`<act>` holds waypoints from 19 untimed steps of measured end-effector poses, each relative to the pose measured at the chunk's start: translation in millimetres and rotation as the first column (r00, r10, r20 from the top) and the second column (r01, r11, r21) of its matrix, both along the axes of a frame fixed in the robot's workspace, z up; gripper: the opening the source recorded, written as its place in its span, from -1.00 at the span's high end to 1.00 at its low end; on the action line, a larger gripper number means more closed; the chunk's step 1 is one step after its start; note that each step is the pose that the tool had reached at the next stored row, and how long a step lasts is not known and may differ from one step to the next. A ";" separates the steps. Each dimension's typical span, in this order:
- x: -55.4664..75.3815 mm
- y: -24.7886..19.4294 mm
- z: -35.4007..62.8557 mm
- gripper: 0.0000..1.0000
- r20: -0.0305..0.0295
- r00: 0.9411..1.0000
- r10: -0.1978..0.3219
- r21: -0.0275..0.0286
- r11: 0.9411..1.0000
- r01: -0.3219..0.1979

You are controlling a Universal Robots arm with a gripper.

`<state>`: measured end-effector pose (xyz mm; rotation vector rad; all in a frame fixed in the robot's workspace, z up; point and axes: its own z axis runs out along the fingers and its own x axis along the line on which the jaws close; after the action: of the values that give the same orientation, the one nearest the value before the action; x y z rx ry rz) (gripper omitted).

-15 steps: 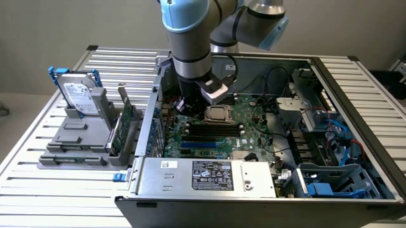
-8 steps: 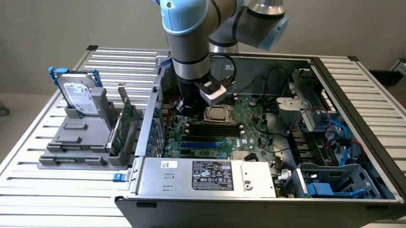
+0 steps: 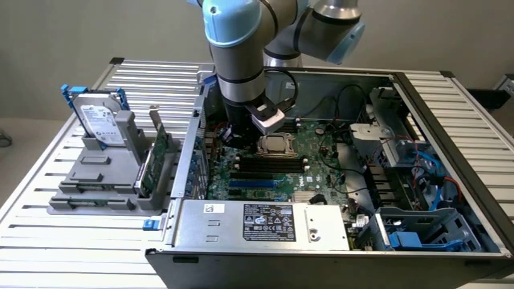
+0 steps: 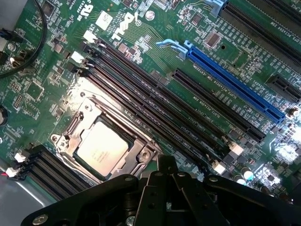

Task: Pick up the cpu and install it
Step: 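Install the first cpu locking lever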

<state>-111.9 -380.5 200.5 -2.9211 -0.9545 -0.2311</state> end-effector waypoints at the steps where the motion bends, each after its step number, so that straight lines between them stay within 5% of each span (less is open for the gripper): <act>1: -0.1 0.5 -0.5 0.79 0.000 1.000 -0.001 0.000 1.000 0.001; 7: -0.3 2.8 -2.6 0.79 0.000 1.000 -0.006 -0.003 1.000 0.006; 19: -0.5 4.6 -6.0 0.79 0.000 1.000 -0.012 -0.025 1.000 0.012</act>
<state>-112.4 -375.9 194.5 -2.9501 -0.9474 -0.2210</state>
